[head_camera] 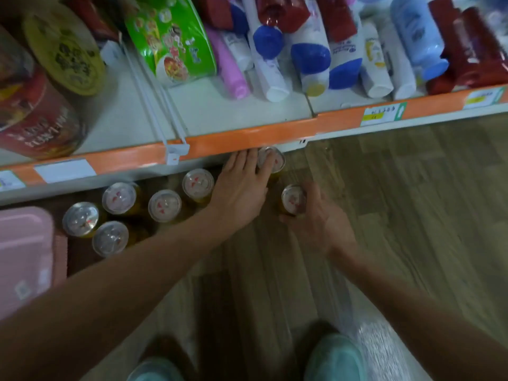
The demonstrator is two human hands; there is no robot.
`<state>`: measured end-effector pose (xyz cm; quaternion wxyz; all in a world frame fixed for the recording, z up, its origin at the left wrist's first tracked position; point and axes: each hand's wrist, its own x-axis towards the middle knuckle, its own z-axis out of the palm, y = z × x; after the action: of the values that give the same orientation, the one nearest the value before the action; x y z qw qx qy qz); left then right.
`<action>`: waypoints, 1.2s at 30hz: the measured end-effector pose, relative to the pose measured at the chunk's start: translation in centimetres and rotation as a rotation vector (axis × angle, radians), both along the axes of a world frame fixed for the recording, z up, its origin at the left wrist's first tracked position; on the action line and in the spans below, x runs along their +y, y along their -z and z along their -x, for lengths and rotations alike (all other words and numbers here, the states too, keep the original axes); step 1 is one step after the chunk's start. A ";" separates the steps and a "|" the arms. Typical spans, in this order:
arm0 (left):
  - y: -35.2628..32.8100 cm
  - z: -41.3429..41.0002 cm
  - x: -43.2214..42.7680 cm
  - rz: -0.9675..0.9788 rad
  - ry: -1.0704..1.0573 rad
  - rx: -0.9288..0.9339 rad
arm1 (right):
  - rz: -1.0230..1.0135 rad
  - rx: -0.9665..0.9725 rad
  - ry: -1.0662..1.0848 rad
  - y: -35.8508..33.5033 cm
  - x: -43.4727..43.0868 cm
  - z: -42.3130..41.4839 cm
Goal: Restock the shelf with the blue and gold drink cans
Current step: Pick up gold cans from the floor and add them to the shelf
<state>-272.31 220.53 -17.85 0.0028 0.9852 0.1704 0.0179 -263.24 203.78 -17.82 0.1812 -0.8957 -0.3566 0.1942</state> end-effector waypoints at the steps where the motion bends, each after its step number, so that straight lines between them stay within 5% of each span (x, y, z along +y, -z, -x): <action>1: 0.0 -0.3 -0.1 -0.004 -0.013 0.037 | 0.013 0.008 0.012 -0.2 -0.2 -0.2; 10: 0.5 -2.3 -0.6 0.019 -0.084 -0.017 | -0.039 0.064 0.051 1.3 -1.7 -0.9; 21: -2.2 0.3 -1.7 0.277 0.166 -0.103 | -0.203 0.285 0.192 -0.7 -2.6 -1.4; 36: -6.2 7.0 -2.0 1.425 -0.376 -0.524 | -0.560 0.819 0.113 -6.3 -1.9 -0.1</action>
<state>-279.32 218.57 -11.62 0.6720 0.6639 0.2984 0.1365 -263.10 201.87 -11.56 0.5502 -0.6809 -0.2454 0.4164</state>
